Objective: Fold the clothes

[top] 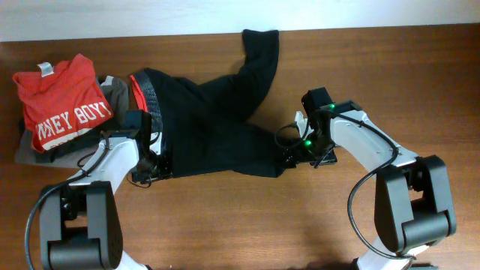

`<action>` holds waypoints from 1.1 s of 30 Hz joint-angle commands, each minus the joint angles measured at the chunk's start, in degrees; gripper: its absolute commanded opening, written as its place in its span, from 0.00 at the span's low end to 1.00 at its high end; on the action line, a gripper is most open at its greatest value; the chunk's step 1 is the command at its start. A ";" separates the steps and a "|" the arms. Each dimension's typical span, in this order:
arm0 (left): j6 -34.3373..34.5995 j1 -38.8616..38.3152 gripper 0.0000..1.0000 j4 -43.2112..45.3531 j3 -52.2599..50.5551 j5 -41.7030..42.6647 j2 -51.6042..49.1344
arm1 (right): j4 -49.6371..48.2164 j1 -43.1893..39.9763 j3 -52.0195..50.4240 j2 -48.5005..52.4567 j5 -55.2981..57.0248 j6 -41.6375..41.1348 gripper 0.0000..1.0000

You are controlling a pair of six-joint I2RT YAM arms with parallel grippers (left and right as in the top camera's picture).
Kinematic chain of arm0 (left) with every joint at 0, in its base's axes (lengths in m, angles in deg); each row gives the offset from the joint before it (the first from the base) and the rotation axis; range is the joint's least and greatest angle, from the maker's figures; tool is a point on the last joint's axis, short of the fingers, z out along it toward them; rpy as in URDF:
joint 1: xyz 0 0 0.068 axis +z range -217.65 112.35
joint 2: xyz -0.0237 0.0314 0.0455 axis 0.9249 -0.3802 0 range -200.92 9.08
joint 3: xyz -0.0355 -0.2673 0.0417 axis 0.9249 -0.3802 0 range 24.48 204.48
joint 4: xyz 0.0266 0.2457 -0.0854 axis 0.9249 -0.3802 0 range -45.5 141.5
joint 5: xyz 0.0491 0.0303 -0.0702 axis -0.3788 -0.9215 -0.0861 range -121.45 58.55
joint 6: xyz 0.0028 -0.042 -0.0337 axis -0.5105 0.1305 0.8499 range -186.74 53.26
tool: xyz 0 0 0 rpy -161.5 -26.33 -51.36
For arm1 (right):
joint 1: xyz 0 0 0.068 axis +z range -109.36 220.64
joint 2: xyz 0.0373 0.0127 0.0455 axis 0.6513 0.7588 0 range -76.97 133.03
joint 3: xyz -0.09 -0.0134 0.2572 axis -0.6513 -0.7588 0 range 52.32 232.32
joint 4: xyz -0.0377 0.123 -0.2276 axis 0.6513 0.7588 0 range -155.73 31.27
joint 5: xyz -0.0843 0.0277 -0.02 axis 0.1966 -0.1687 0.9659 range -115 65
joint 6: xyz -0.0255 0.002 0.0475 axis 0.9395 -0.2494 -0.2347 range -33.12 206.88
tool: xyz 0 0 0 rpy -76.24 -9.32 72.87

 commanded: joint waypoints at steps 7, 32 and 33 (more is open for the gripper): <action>-0.26 -0.20 0.18 0.74 -2.01 1.86 -2.80 | -0.04 0.26 -0.46 -0.42 -3.06 0.42 0.86; -0.26 -0.20 0.14 0.61 -2.03 1.88 -2.80 | -4.70 10.64 -1.49 2.54 6.01 -1.84 0.81; -0.26 -0.20 0.14 0.61 -2.03 1.88 -2.80 | -5.16 10.64 -1.49 3.10 7.06 -2.71 0.76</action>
